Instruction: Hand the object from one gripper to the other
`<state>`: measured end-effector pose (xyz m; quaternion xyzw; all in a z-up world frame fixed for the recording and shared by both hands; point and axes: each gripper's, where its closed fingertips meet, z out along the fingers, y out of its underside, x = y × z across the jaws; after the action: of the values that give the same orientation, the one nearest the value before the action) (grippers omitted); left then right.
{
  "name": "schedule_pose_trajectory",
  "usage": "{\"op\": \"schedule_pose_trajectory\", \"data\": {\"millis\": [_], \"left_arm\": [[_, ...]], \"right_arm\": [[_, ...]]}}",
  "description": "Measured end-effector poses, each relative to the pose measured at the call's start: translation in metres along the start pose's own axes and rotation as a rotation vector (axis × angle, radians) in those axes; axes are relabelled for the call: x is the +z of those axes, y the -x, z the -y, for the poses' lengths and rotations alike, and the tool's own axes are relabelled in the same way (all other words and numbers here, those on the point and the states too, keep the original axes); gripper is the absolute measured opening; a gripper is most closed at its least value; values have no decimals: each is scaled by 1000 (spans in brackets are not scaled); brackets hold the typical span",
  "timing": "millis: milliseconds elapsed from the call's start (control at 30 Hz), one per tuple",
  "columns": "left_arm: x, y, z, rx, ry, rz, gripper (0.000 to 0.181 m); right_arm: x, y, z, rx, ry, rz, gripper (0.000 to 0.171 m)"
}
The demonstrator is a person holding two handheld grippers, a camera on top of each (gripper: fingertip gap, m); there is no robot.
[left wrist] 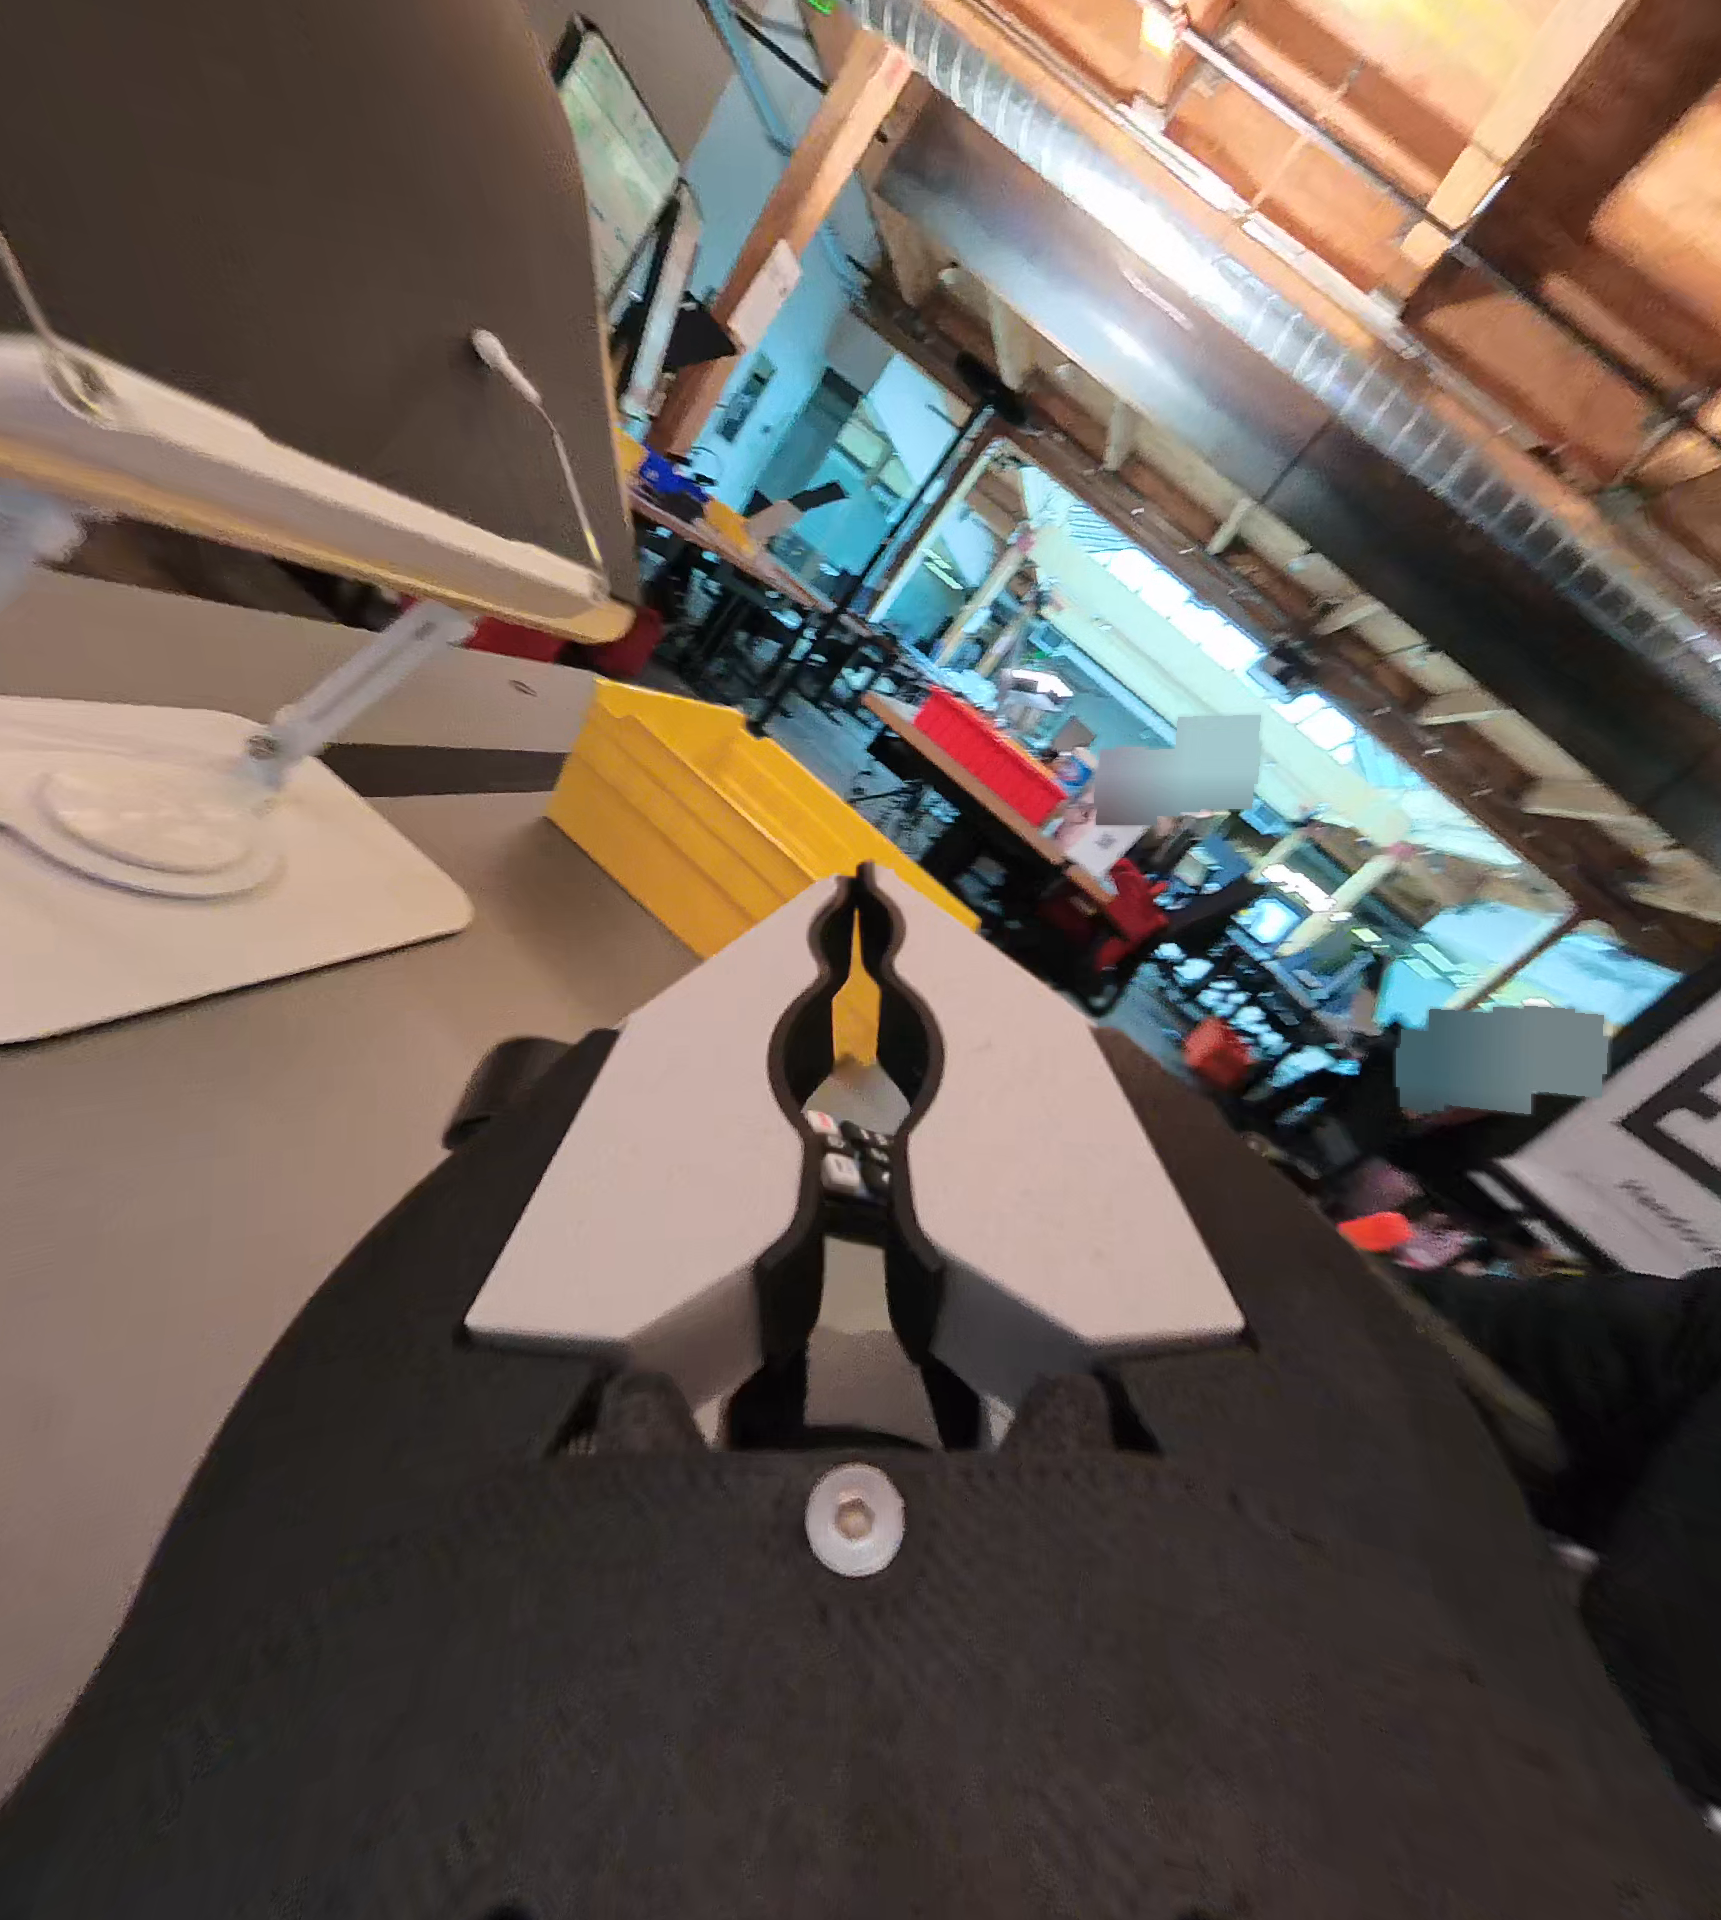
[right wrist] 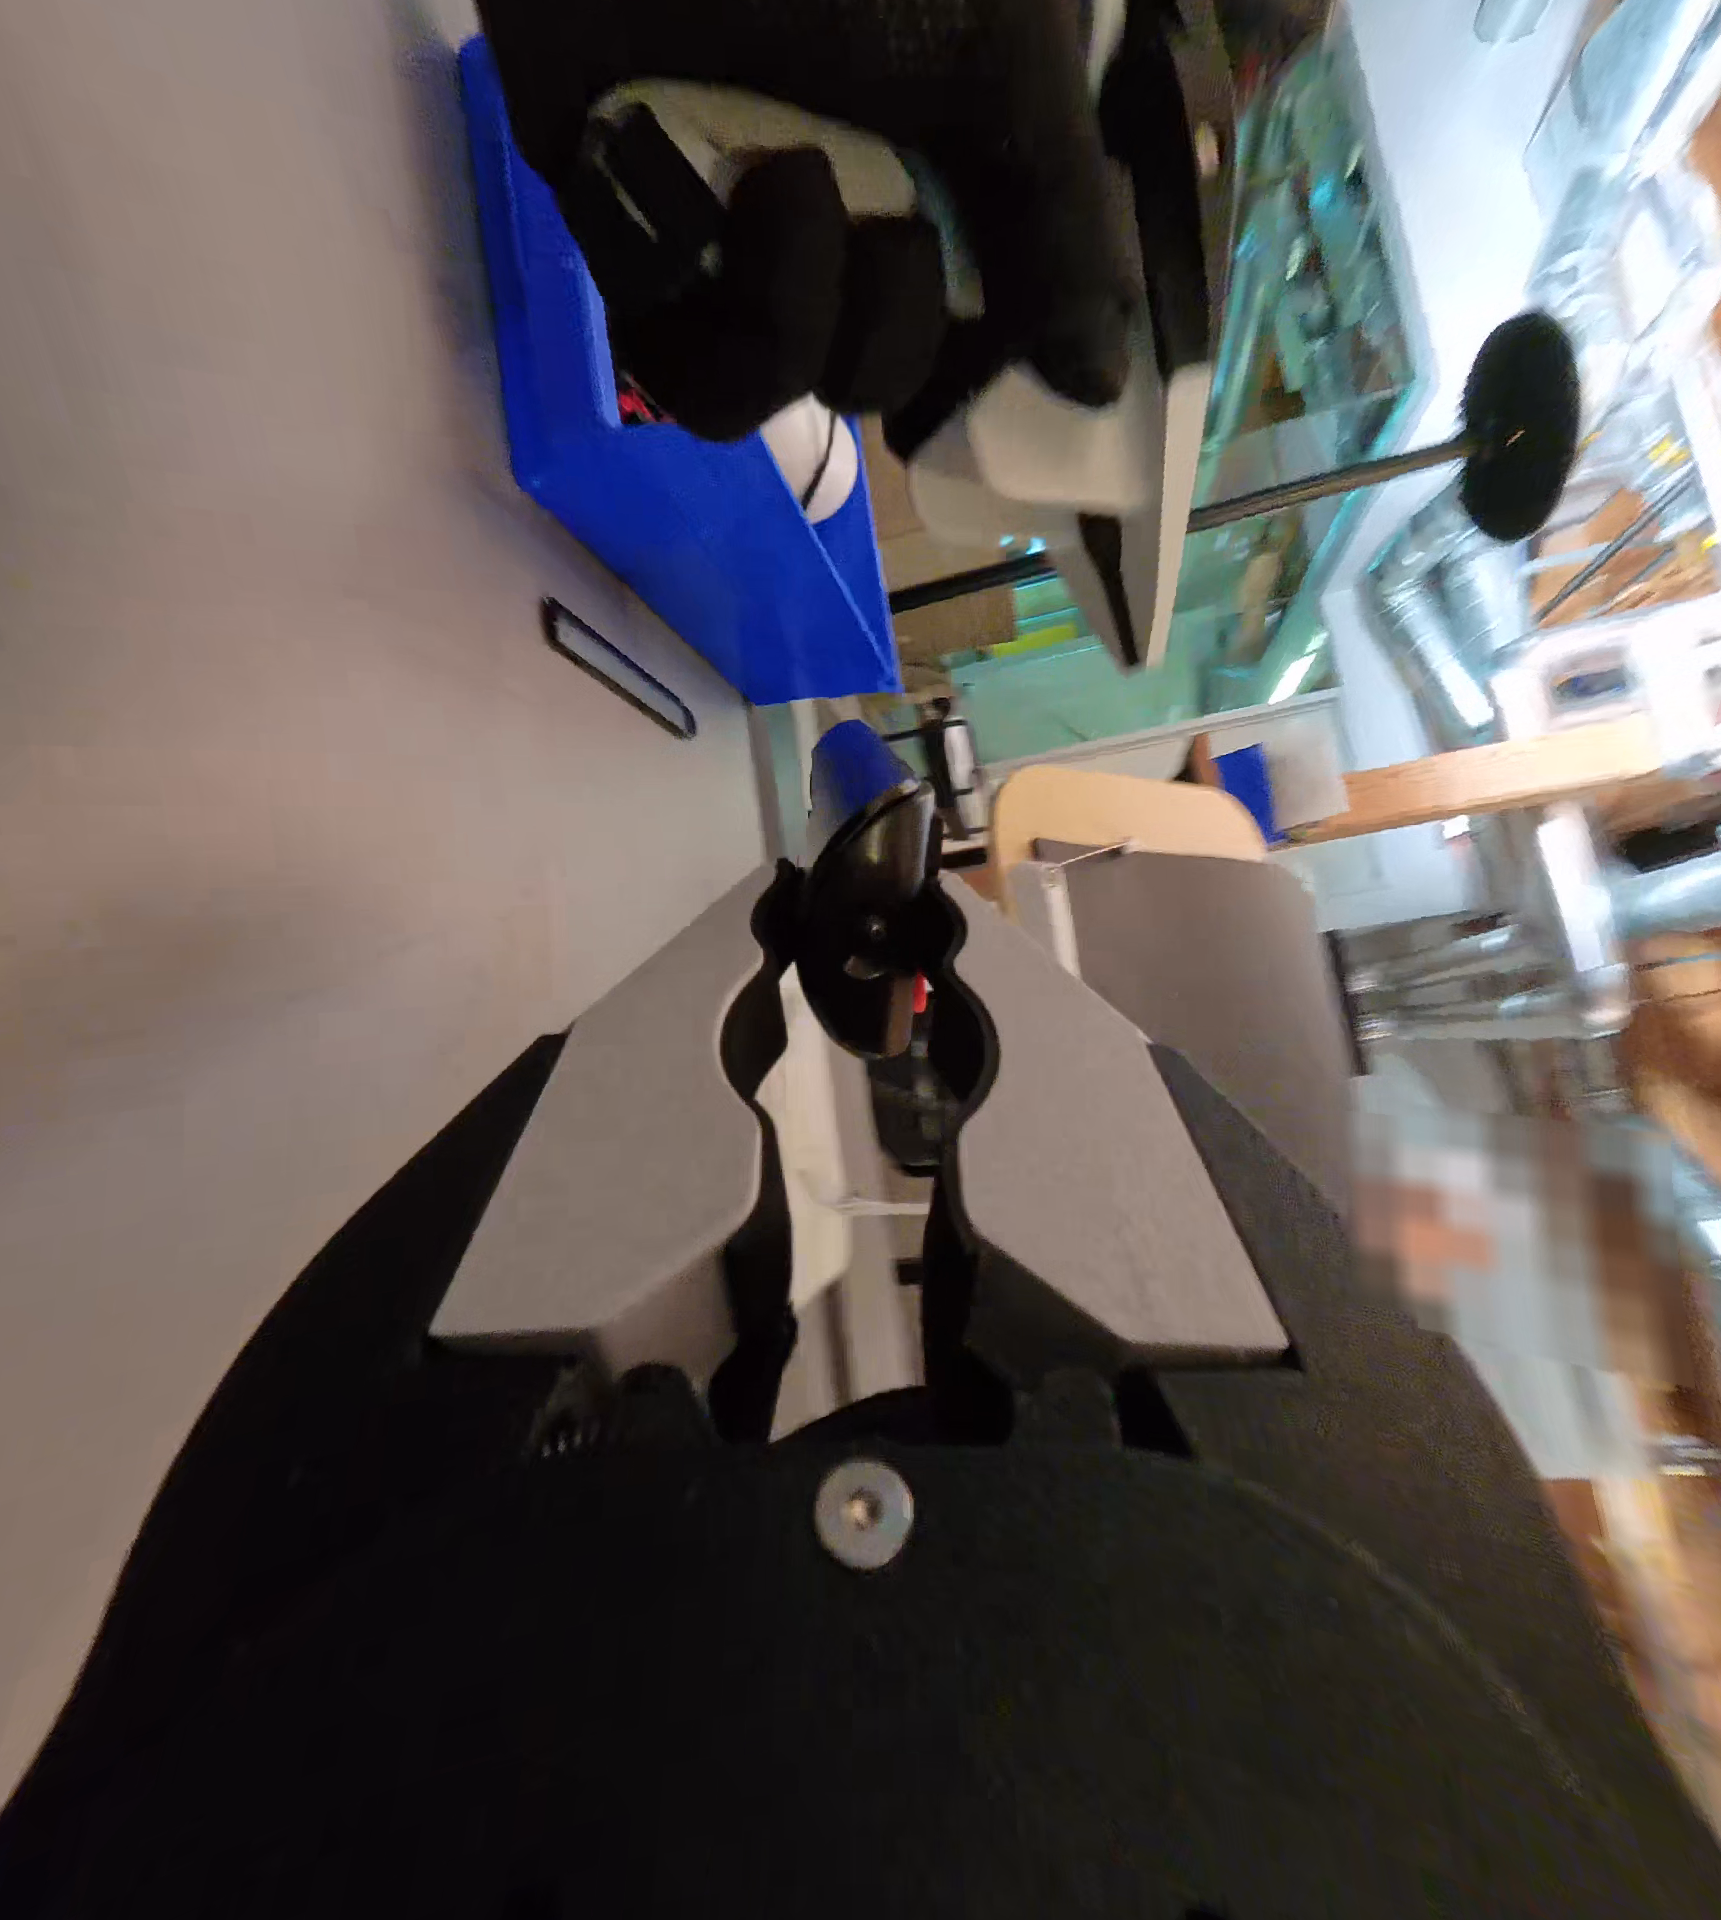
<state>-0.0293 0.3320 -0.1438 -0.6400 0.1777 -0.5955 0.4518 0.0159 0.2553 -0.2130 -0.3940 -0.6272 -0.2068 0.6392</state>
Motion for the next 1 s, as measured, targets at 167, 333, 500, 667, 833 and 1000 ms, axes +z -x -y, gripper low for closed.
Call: {"op": "schedule_pose_trajectory", "data": {"millis": [167,333,500,667,833,1000], "left_arm": [[-24,-2,-5,323,84,158,31],[-24,-7,-54,559,375,144,54],[-7,-26,-105,648,605,33,61],[0,-35,-138,589,729,-68,28],[-15,-20,-125,497,635,4,22],[-56,4,-81,387,453,142,22]], "right_arm": [[0,-8,-7,432,-74,240,20],[-8,-9,-3,803,-163,699,20],[-11,-5,8,824,-203,1019,20],[-8,5,29,722,-217,1232,21],[24,-7,40,698,-226,1128,53],[82,-34,23,930,-183,864,55]]}}
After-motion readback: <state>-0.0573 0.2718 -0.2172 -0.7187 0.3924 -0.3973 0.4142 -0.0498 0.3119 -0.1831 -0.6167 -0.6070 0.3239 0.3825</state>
